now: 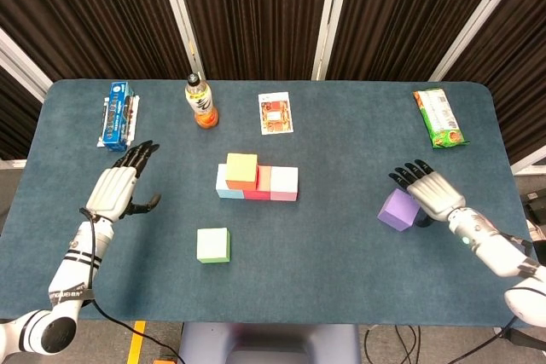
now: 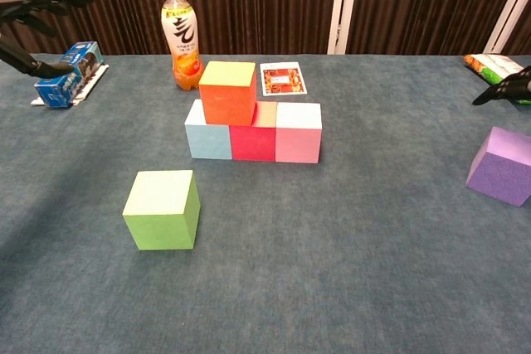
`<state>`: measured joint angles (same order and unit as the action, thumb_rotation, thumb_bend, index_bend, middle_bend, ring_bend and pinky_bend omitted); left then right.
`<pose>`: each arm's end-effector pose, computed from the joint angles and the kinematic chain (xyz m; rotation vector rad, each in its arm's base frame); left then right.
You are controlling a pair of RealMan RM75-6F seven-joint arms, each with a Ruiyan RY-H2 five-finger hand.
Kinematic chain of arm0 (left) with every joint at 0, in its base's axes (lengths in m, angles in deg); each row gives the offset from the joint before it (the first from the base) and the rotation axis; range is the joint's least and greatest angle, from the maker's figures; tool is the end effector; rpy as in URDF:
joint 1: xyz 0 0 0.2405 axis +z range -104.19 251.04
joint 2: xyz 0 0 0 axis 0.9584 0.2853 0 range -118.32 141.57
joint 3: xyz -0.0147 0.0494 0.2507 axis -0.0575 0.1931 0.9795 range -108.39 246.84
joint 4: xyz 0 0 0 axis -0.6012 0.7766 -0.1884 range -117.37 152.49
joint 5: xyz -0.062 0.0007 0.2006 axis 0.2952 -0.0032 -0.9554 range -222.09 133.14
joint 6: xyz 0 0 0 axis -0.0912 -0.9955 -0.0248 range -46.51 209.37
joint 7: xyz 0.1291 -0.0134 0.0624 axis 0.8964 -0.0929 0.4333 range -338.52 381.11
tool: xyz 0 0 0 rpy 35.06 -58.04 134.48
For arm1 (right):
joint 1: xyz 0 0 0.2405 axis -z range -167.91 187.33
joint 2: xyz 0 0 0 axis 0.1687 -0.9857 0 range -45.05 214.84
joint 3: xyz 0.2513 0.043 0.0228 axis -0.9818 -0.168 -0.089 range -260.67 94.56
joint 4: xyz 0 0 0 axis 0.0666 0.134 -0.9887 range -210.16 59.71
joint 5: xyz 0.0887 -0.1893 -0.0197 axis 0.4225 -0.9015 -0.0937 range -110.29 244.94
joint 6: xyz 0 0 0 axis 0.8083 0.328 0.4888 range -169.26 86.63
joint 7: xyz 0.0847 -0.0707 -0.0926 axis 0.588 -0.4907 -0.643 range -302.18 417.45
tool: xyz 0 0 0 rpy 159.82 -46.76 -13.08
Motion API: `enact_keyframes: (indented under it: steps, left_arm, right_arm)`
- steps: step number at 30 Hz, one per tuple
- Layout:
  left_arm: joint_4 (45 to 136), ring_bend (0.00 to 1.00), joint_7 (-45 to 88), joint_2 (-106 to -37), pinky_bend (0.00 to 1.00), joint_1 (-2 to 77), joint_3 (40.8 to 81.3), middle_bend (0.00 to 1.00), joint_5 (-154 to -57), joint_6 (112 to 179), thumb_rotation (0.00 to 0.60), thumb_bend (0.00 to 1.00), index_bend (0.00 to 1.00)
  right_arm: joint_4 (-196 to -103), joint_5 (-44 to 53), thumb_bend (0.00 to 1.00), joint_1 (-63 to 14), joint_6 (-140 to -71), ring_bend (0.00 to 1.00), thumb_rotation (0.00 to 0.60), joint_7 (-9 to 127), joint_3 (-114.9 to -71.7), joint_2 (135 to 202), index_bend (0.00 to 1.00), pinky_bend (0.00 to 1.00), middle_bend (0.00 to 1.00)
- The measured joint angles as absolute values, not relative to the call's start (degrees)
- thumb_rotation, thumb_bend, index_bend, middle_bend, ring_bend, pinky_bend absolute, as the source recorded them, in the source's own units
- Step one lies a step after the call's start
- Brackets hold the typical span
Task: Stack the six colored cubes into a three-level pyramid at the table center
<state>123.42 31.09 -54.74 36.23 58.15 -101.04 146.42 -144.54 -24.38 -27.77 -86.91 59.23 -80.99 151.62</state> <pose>-0.1672 0.3286 0.1085 -1.5499 -1.1238 -1.0582 -0.3010 -0.3471 0.1126 2.0773 -0.6250 0.3921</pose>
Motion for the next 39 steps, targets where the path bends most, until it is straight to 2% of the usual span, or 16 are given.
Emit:
enact_keyframes:
  steps: [4, 7, 9, 12, 18, 25, 31, 39]
  left_arm:
    - [123.3, 0.00, 30.3, -54.5, 0.16, 36.8, 58.1, 0.00, -100.9, 146.1, 0.600, 0.35, 0.02]
    - [123.2, 0.00, 29.7, -54.3, 0.16, 37.3, 57.9, 0.00, -101.0, 146.0, 0.600, 0.35, 0.02]
    - [123.0, 0.00, 29.4, -54.4, 0.16, 37.6, 57.9, 0.00, -101.1, 146.0, 0.600, 0.35, 0.02]
    - [122.8, 0.00, 29.0, -54.5, 0.16, 37.9, 57.8, 0.00, -101.3, 145.9, 0.600, 0.35, 0.02]
    - [122.6, 0.00, 28.6, -54.5, 0.16, 38.4, 57.9, 0.00, -101.9, 145.9, 0.600, 0.35, 0.02]
    - [121.5, 0.00, 27.0, -54.7, 0.16, 39.6, 58.5, 0.00, -103.6, 145.6, 0.600, 0.35, 0.02]
    - [119.7, 0.00, 24.9, -55.0, 0.15, 40.4, 59.0, 0.00, -105.3, 144.7, 0.600, 0.35, 0.02]
    - [117.4, 0.00, 22.3, -55.4, 0.15, 41.0, 59.3, 0.00, -107.1, 143.4, 0.600, 0.35, 0.02]
  right_arm:
    - [-141.1, -25.9, 0.04, -28.2, -87.5, 0.00, 0.600, 56.5, -80.3, 154.7, 0.06, 0.00, 0.15]
    - [-138.4, -26.9, 0.04, -28.4, -88.0, 0.00, 0.600, 56.1, -79.7, 156.8, 0.12, 0.00, 0.14]
    - [-137.4, -27.2, 0.04, -28.5, -88.3, 0.00, 0.600, 57.0, -79.4, 157.8, 0.21, 0.00, 0.14]
    - [-137.0, -27.1, 0.04, -28.6, -88.5, 0.00, 0.600, 59.2, -79.3, 158.5, 0.44, 0.00, 0.14]
    - [-139.0, -24.9, 0.04, -28.5, -88.5, 0.00, 0.600, 63.8, -79.9, 158.8, 0.59, 0.00, 0.16]
    - [-145.6, -14.9, 0.04, -28.1, -87.5, 0.00, 0.600, 65.2, -84.4, 159.0, 0.60, 0.00, 0.16]
    - [-151.4, 3.4, 0.06, -28.8, -87.2, 0.00, 0.600, 54.3, -89.5, 160.8, 0.59, 0.00, 0.16]
    - [-154.7, 31.0, 0.06, -33.4, -90.8, 0.00, 0.600, 35.8, -94.1, 166.4, 0.51, 0.00, 0.16]
